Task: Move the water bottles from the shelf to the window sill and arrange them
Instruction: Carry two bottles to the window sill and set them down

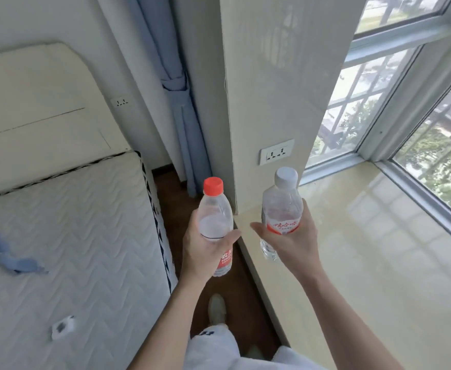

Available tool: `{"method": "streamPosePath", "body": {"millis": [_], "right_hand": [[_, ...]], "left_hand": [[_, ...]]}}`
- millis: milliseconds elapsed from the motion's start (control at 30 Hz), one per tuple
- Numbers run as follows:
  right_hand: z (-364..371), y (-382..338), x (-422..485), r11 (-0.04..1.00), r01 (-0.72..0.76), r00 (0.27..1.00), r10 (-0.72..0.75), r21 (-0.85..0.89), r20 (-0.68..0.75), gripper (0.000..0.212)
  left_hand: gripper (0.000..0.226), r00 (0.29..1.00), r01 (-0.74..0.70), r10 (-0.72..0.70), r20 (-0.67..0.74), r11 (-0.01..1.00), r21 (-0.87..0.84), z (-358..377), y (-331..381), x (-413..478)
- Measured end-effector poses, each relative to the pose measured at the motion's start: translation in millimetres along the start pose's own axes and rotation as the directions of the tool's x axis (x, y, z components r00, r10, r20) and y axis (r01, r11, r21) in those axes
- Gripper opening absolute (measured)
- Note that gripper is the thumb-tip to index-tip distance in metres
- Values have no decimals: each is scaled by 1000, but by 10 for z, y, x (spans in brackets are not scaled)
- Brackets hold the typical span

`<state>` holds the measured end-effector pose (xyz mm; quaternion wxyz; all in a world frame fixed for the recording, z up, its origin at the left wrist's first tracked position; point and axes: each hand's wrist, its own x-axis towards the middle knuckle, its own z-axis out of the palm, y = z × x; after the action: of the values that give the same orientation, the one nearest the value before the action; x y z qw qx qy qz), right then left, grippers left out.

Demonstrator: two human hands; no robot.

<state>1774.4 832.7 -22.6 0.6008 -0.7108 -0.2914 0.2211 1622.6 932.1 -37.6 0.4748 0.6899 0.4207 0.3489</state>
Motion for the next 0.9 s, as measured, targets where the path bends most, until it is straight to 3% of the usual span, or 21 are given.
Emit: {"method": "streamPosePath", "body": {"millis": [233, 367, 500, 767, 900], "right_hand": [[-463, 115, 502, 992, -129, 951, 126, 7, -281, 58], [-703, 141, 671, 982, -182, 865, 181, 43, -469, 57], [-862, 189, 730, 970, -229, 723, 229, 86, -652, 57], [-897, 411, 615, 952, -254, 525, 283, 170, -802, 59], [-913, 620, 530, 930, -267, 455, 352, 252, -818, 59]], "left_hand": [[77, 945, 18, 3, 326, 998, -62, 697, 60, 747], [73, 848, -27, 38, 529, 999, -28, 1209, 183, 1126], [72, 704, -31, 45, 709, 999, -32, 1659, 317, 1396], [67, 480, -25, 91, 872, 996, -90, 2250, 302, 1623], [59, 423, -47, 87, 902, 996, -74, 2499, 185, 1609]]}}
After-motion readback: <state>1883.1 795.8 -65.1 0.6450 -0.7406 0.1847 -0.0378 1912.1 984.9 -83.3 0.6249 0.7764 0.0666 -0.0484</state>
